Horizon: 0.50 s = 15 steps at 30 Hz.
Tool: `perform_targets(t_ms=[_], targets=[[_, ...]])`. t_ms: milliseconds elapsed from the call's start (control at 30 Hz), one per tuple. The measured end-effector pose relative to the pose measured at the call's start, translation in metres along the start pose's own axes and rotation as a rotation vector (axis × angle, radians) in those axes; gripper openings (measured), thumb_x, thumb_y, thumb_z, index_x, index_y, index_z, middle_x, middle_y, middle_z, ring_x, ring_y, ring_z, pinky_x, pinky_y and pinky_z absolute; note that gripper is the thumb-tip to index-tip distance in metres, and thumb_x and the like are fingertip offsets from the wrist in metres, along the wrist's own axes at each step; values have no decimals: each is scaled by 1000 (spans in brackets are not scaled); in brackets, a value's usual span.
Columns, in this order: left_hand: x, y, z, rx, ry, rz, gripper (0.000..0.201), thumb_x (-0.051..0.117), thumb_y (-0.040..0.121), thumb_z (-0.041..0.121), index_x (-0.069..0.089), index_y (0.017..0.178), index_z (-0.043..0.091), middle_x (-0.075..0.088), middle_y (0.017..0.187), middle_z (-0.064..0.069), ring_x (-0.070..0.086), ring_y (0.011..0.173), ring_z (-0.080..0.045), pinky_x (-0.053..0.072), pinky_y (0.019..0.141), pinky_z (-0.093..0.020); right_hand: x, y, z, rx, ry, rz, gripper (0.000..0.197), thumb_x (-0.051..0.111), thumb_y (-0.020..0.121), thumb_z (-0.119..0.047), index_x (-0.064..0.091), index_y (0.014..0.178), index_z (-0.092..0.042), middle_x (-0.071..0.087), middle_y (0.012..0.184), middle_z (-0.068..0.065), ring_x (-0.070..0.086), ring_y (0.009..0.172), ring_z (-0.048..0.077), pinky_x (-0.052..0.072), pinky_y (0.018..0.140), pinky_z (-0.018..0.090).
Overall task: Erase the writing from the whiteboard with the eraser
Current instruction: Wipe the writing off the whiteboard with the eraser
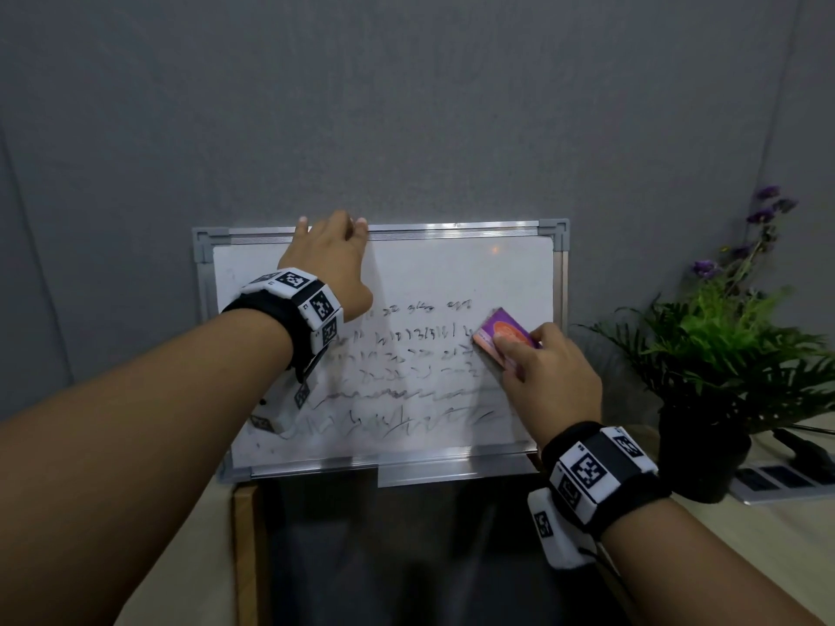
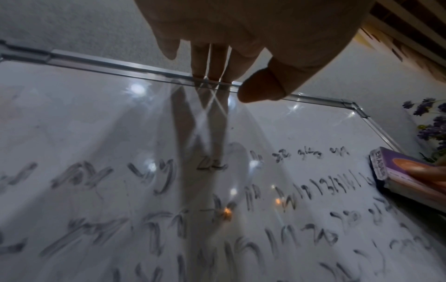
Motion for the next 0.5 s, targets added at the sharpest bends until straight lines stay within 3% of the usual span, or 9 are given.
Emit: perform_targets(t_ms=[100, 300, 433, 500], targets=[[0, 0, 0, 0, 5, -1, 87, 58, 75, 20, 19, 151, 11, 35, 135, -7, 34, 130, -29, 4, 120, -45, 2, 2, -7, -22, -5, -15, 33, 69, 77, -26, 66, 110, -32, 51, 93, 6, 51, 77, 26, 42, 51, 29], [-1, 0, 0, 1, 3, -6, 86, 58, 75, 20, 19, 151, 11, 35, 136, -7, 34, 131, -29, 4, 120, -45, 1, -8, -8, -54, -9, -57, 28, 54, 83, -46, 64, 105, -31, 51, 94, 6, 52, 80, 26, 47, 51, 32], [-1, 0, 0, 4, 9, -1, 86, 58, 75, 20, 19, 151, 11, 35, 136, -7, 34, 131, -29, 5, 119, -46, -5, 5, -6, -11, -18, -6, 29, 68, 79, -27, 67, 107, -30, 51, 93, 6, 51, 78, 27, 46, 51, 31], [0, 0, 0, 2, 10, -1, 85, 57, 75, 21, 19, 151, 11, 35, 136, -7, 33, 131, -29, 5, 119, -46, -6, 8, -12, -43, -20, -2, 30, 64, 80, -29, 66, 110, -29, 51, 94, 7, 51, 78, 28, 46, 52, 31]])
Point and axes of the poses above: each hand's wrist, its own y-axis towards the middle knuckle, its own x-axis out of the palm, z = x × y, the point moved 2 cm from there along y, towards the middle knuckle
